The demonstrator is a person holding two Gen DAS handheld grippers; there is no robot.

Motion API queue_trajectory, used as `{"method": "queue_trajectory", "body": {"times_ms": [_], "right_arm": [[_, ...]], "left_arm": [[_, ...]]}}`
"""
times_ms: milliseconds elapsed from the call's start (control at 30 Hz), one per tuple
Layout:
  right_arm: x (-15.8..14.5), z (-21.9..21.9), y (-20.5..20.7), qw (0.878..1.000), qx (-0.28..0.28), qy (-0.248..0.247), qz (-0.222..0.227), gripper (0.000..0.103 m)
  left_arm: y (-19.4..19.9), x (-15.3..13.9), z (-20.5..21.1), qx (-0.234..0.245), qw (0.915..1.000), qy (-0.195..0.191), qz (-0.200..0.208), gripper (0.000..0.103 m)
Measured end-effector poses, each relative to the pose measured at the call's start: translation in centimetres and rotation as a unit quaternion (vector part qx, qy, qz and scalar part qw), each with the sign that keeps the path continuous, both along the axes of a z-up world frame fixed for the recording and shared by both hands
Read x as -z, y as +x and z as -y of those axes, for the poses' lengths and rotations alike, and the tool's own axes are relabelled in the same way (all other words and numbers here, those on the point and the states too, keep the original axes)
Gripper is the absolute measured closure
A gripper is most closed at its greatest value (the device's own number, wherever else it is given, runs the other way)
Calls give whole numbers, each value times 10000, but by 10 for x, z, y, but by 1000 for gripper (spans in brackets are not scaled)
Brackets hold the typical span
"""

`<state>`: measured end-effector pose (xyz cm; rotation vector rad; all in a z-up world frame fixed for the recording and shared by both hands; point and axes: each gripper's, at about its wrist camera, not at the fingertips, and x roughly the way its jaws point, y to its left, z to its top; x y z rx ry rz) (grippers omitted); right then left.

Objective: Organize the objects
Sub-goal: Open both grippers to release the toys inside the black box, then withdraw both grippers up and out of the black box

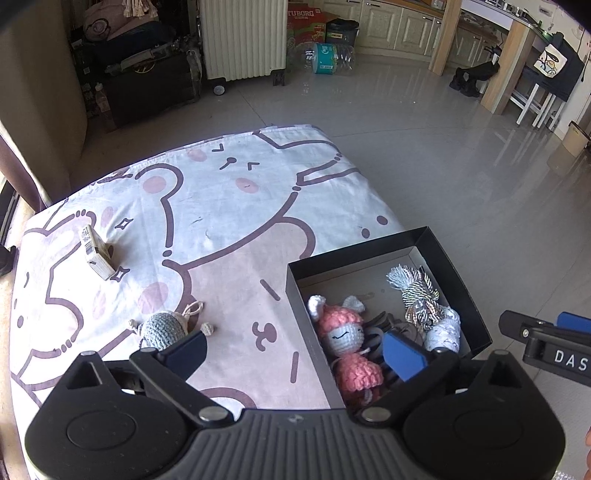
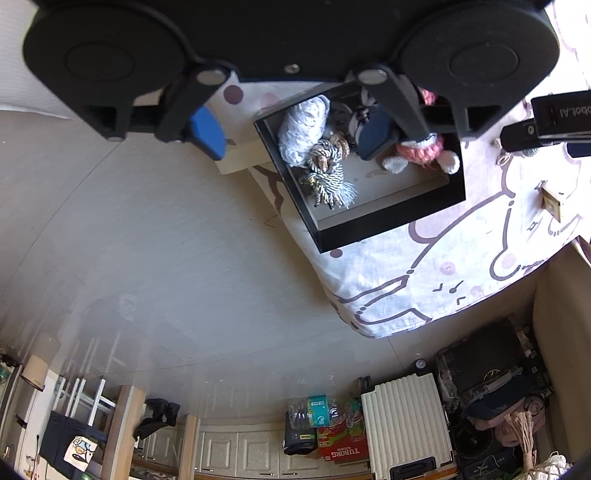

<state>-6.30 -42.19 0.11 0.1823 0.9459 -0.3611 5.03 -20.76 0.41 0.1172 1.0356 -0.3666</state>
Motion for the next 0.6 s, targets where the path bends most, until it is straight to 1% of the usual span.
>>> {"method": "queue_trajectory", "body": {"times_ms": [67,133,233,400,600], "right_arm": [[1,0,-2,10000,20,-39,5,13],[2,1,-2,9999,24,-110,7,1],[3,1,-2,9997,42,-236,3,0],[6,6,-3,9996,151,-226,-39,0],[8,8,-3,9997,114,-224,-49,0]], "left_arm": [[1,2,-1,-15,10000,31,-5,0],[1,4,-1,-32,10000,66,-15,0],[2,5,-2,-65,9999,98,9,0],[3,7,-1,-80,9999,144,-12,0],[5,9,0,-91,9998,163,-30,0]]}}
